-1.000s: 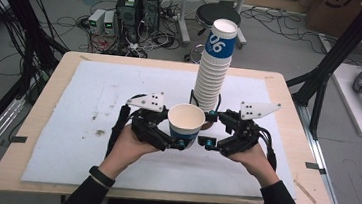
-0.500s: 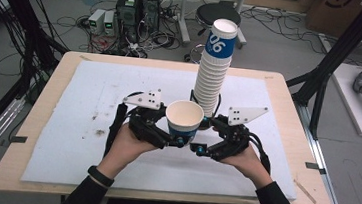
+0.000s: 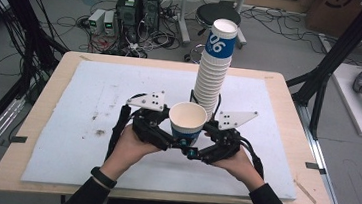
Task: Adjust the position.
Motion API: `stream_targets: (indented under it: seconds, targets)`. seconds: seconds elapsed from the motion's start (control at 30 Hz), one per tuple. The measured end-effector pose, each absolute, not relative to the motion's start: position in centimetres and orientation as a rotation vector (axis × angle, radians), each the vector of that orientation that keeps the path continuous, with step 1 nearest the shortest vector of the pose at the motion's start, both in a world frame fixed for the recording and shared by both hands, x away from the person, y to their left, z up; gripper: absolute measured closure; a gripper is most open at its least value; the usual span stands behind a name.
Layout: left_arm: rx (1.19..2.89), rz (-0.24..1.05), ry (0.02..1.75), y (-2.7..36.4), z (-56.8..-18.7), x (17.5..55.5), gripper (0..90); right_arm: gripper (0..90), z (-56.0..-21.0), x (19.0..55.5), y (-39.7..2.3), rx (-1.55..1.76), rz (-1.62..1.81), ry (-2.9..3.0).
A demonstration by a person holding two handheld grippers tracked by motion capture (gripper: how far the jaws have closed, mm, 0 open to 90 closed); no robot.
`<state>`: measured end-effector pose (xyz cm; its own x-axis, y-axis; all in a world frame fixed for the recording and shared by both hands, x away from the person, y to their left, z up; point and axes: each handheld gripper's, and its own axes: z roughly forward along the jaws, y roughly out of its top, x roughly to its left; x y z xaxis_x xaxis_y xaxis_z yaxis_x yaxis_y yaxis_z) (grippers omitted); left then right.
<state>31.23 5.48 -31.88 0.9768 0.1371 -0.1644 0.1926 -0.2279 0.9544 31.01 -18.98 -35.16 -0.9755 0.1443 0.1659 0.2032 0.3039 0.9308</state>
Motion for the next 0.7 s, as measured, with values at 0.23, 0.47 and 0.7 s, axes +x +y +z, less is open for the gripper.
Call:
stream_targets:
  seconds: [0.23, 0.47, 0.7]
  targets:
    - [1.816, -0.059, 0.243, 5.33, -32.05, 31.29, 24.9, 30.4, -35.3, 31.13, -19.07, -0.332, -1.795, -2.481]
    - [1.802, -0.065, 0.244, 5.2, -31.77, 31.1, 16.5, 30.6, -35.42, 31.12, -19.02, -0.315, -1.794, -2.496]
    - [1.763, -0.067, 0.252, 5.63, -31.29, 31.01, 14.4, 30.6, -35.62, 31.06, -18.76, -0.305, -1.779, -2.507]
